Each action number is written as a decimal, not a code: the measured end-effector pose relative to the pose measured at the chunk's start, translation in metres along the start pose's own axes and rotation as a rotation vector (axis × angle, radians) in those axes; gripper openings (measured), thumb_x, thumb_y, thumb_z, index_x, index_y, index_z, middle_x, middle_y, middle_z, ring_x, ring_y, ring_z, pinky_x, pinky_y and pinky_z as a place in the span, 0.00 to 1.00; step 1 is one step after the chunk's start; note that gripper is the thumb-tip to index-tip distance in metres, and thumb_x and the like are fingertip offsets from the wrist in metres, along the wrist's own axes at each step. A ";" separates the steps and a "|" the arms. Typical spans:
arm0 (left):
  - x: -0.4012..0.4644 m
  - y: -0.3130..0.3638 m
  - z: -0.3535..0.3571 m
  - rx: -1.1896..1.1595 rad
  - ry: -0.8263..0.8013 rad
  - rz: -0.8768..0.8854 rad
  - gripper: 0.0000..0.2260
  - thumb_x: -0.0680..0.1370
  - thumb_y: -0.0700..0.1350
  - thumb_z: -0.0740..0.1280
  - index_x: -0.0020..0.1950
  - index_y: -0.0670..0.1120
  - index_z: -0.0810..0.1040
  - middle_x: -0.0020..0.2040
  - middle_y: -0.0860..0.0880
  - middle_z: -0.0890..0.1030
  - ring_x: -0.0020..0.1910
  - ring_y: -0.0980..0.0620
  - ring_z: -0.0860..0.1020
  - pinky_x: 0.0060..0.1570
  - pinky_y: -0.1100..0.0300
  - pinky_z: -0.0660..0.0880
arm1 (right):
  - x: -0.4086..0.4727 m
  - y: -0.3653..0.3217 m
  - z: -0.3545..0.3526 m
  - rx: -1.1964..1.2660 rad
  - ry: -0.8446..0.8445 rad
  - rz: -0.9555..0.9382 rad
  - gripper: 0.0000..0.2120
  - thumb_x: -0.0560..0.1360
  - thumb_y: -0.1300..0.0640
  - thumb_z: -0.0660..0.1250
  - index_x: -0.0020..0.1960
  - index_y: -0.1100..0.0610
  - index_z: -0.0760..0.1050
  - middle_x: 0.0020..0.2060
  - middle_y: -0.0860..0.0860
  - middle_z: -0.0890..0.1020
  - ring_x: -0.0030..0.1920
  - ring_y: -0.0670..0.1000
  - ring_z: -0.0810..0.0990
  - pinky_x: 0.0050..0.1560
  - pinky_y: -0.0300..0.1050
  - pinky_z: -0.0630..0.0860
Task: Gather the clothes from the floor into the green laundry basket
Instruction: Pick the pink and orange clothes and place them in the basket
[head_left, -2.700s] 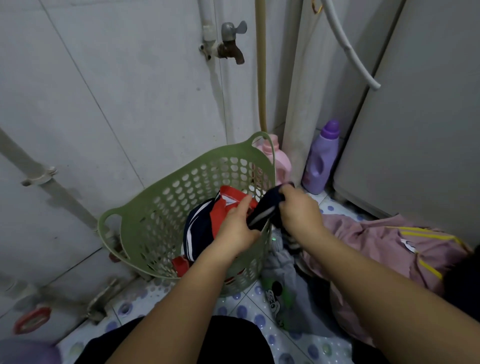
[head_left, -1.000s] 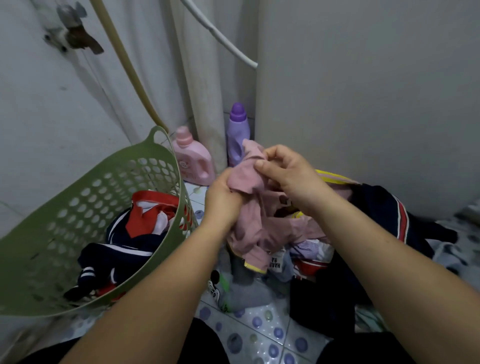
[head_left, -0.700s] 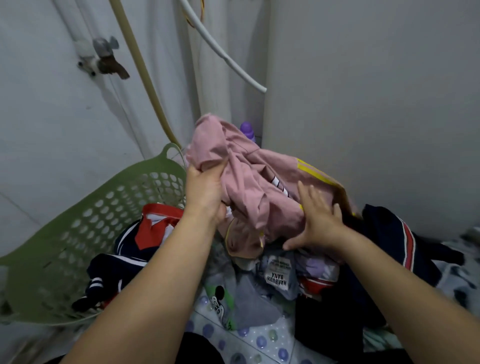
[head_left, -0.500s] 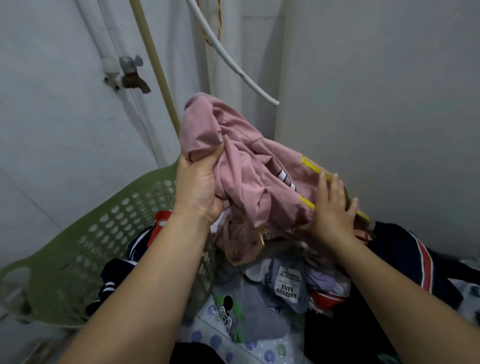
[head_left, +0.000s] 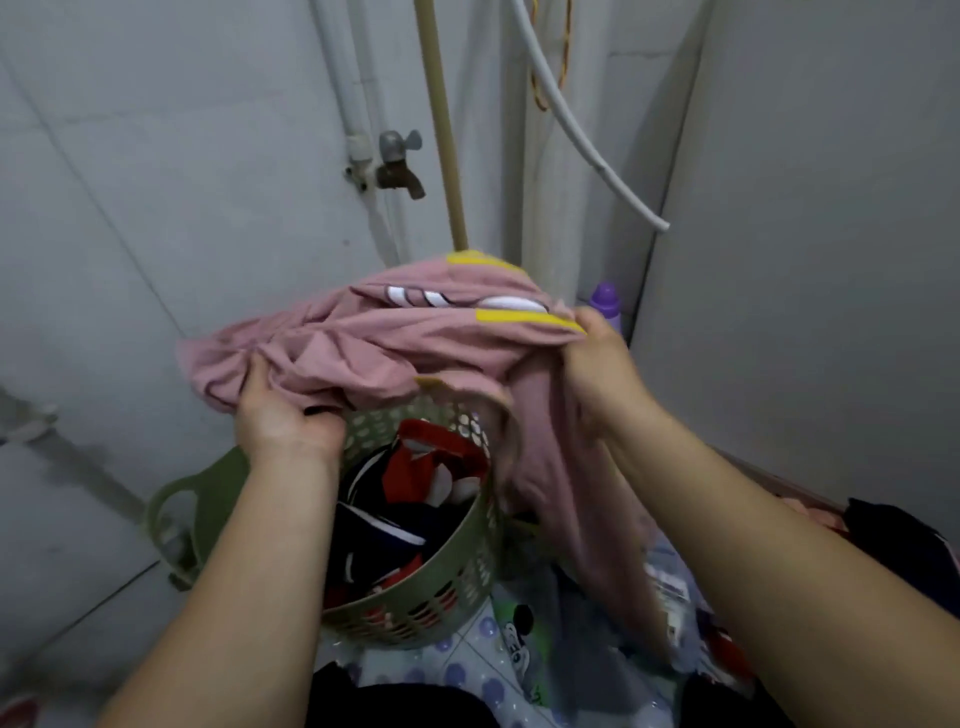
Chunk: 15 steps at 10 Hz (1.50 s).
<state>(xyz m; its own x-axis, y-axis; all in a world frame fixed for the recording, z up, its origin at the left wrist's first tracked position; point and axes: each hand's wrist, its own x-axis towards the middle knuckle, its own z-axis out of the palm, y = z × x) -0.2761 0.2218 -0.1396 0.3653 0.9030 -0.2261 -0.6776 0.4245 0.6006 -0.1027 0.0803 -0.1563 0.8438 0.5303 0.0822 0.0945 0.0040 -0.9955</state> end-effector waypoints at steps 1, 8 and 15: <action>0.002 0.004 -0.023 0.054 0.072 -0.043 0.20 0.80 0.54 0.56 0.69 0.48 0.72 0.66 0.46 0.77 0.63 0.45 0.77 0.60 0.50 0.74 | -0.011 -0.051 0.047 0.455 -0.120 -0.025 0.11 0.76 0.64 0.61 0.37 0.54 0.71 0.36 0.56 0.77 0.40 0.51 0.75 0.43 0.45 0.73; -0.001 -0.034 -0.083 1.108 -0.166 -0.234 0.26 0.69 0.39 0.74 0.66 0.44 0.71 0.60 0.42 0.78 0.50 0.47 0.79 0.40 0.61 0.74 | -0.014 0.055 0.044 -1.259 -0.492 0.015 0.53 0.58 0.35 0.75 0.75 0.47 0.52 0.76 0.53 0.51 0.76 0.59 0.49 0.73 0.64 0.53; 0.002 -0.075 -0.081 1.345 -0.386 -0.031 0.11 0.72 0.36 0.70 0.32 0.48 0.74 0.31 0.50 0.74 0.33 0.55 0.70 0.34 0.65 0.67 | 0.012 0.048 0.037 -0.876 -0.429 0.148 0.13 0.63 0.59 0.74 0.46 0.62 0.78 0.38 0.55 0.77 0.42 0.53 0.75 0.44 0.48 0.75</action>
<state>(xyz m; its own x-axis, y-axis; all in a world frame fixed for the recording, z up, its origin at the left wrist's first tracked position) -0.2765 0.1968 -0.2476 0.6683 0.7261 -0.1619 0.3771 -0.1431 0.9150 -0.1073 0.1179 -0.2052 0.6320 0.7380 -0.2364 0.5072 -0.6245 -0.5939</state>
